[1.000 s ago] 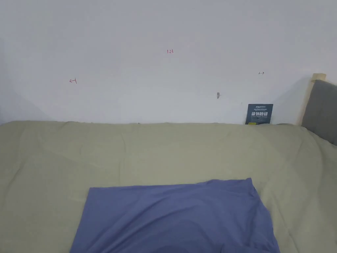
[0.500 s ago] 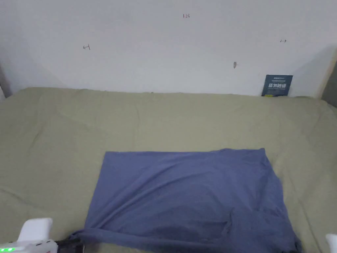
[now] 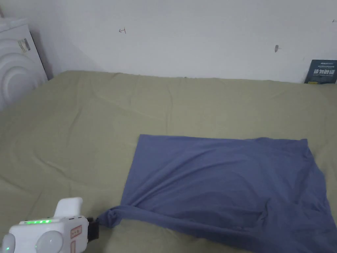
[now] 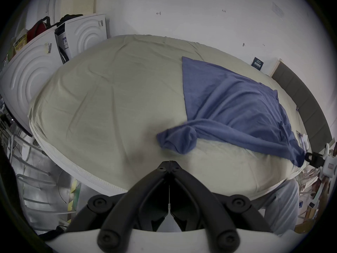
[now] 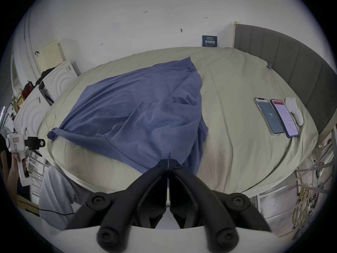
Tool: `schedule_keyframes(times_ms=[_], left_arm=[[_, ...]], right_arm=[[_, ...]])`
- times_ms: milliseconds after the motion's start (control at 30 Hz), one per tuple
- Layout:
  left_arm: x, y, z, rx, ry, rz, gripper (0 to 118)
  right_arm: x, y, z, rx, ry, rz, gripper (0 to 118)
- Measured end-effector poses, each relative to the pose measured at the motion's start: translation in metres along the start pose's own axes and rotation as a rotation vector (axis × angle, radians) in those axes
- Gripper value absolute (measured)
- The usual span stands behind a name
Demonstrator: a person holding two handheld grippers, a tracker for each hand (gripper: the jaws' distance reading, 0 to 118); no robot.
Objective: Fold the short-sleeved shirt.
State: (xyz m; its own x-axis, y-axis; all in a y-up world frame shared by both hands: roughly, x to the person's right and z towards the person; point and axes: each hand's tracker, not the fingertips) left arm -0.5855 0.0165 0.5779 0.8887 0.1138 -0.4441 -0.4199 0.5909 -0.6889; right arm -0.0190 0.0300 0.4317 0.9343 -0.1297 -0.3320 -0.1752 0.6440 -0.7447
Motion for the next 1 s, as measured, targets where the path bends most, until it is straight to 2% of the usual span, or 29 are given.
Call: schedule_keyframes(times_ms=[33,67,100,133,233,300,333,400,433,533,733,767,800,833,900,1000], left_arm=[[-0.004,0.004,-0.005,0.000,-0.001,0.000,48],[-0.004,0.008,-0.014,-0.020,0.006,-0.014,113],[0.000,0.005,-0.015,0.044,-0.033,0.004,117],[-0.001,0.006,-0.018,0.039,0.020,-0.050,114],[0.010,0.014,-0.028,-0.015,0.001,-0.039,114],[0.014,0.021,-0.049,-0.043,0.026,-0.075,108],[0.017,0.021,-0.050,-0.041,0.040,-0.088,96],[0.019,0.018,-0.044,-0.018,0.021,-0.096,27],[0.024,0.017,-0.038,-0.008,-0.035,-0.097,5],[0.036,0.012,-0.031,-0.005,0.013,-0.189,5],[0.031,0.013,-0.022,0.015,0.001,-0.139,5],[0.032,0.014,-0.022,0.017,0.003,-0.140,5],[0.032,0.014,-0.021,0.018,0.003,-0.141,5],[0.032,0.014,-0.021,0.017,0.002,-0.142,5],[0.032,0.014,-0.021,0.018,0.004,-0.144,5],[0.050,0.008,-0.012,0.024,0.023,-0.156,5]], right_arm=[[-0.001,0.000,-0.001,-0.005,0.002,0.001,4],[0.000,0.000,-0.004,-0.007,0.001,-0.002,4],[0.006,0.001,-0.007,-0.007,0.000,-0.006,4],[0.007,0.001,-0.008,-0.008,0.001,-0.008,4],[0.005,0.001,-0.007,-0.009,0.004,-0.028,4],[0.004,0.001,-0.010,-0.018,-0.001,-0.030,4],[0.004,0.001,-0.011,-0.021,-0.005,-0.028,4],[0.006,0.001,-0.009,-0.028,-0.006,-0.024,4],[0.005,0.001,-0.009,-0.028,-0.006,-0.022,4],[0.008,0.001,-0.007,-0.031,-0.009,-0.015,4],[0.024,-0.002,-0.004,-0.023,-0.017,-0.011,4],[0.027,-0.003,-0.005,-0.021,-0.016,-0.012,21],[0.027,-0.003,-0.005,-0.015,-0.027,-0.014,57],[0.027,-0.003,-0.004,-0.011,-0.046,-0.010,100],[0.030,-0.004,-0.010,-0.050,-0.042,0.011,116],[0.033,-0.008,-0.014,-0.074,0.003,0.030,118]])
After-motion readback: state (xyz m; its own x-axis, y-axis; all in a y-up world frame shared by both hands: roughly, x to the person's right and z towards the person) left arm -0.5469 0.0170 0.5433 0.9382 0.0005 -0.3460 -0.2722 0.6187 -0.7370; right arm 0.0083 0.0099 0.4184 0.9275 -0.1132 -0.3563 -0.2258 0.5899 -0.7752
